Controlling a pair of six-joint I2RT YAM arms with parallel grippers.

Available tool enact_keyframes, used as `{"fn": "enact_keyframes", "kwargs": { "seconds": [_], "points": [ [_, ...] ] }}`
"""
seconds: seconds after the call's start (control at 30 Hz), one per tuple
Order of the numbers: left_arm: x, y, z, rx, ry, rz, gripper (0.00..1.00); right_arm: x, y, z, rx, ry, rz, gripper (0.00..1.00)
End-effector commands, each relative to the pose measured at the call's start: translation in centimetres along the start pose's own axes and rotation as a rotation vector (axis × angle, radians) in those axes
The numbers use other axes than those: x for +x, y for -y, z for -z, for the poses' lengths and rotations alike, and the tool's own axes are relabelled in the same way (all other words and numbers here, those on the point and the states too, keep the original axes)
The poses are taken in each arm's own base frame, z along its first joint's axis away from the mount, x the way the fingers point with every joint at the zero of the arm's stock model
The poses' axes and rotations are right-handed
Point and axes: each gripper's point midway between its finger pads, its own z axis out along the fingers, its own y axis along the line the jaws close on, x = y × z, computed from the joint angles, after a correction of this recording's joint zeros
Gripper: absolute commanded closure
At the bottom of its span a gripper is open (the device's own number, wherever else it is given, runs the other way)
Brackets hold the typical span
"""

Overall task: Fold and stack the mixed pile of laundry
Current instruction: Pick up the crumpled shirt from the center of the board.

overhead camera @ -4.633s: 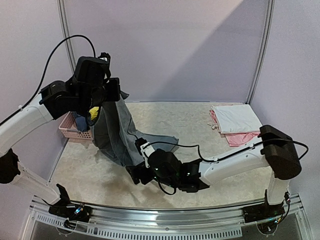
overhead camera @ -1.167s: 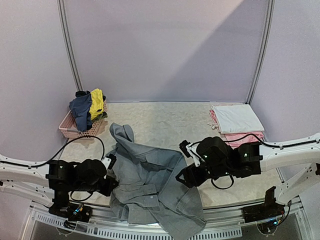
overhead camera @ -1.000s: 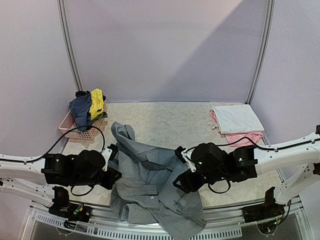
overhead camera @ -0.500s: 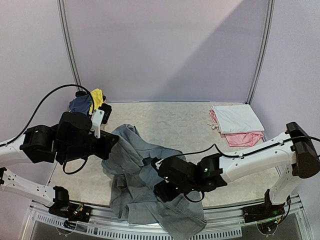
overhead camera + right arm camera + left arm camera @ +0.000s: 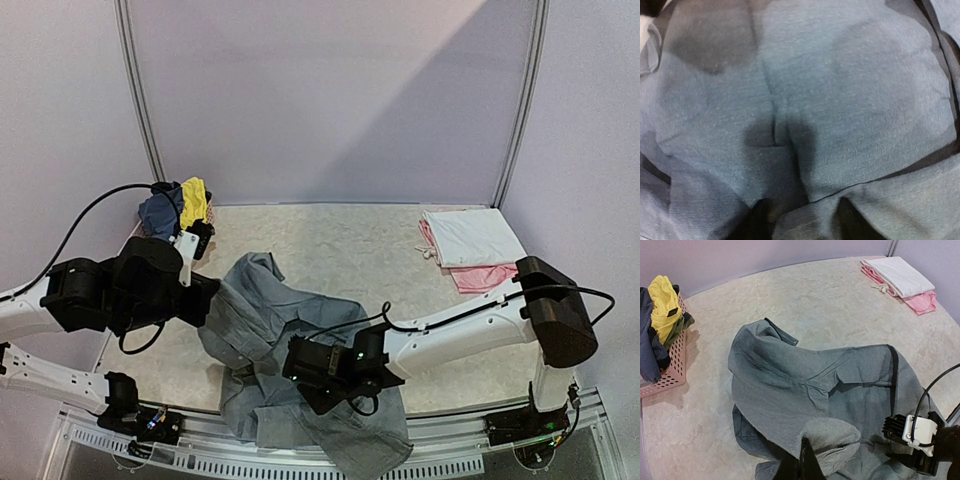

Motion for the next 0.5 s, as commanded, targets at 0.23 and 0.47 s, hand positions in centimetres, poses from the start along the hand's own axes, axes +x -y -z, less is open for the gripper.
{"fn": "enact_keyframes", "kwargs": {
  "seconds": [0.23, 0.47],
  "points": [
    [0.5, -0.7, -0.6, -0.025, -0.019, 0.001, 1.0, 0.3, 3.7, 2.1, 0.212, 0.027, 0.005, 0.98],
    [-0.9, -0.7, -0.3, -0.037, 0.005, 0.012, 1.0, -0.7, 9.3, 8.7, 0.348, 0.126, 0.003, 1.0]
  ]
}}
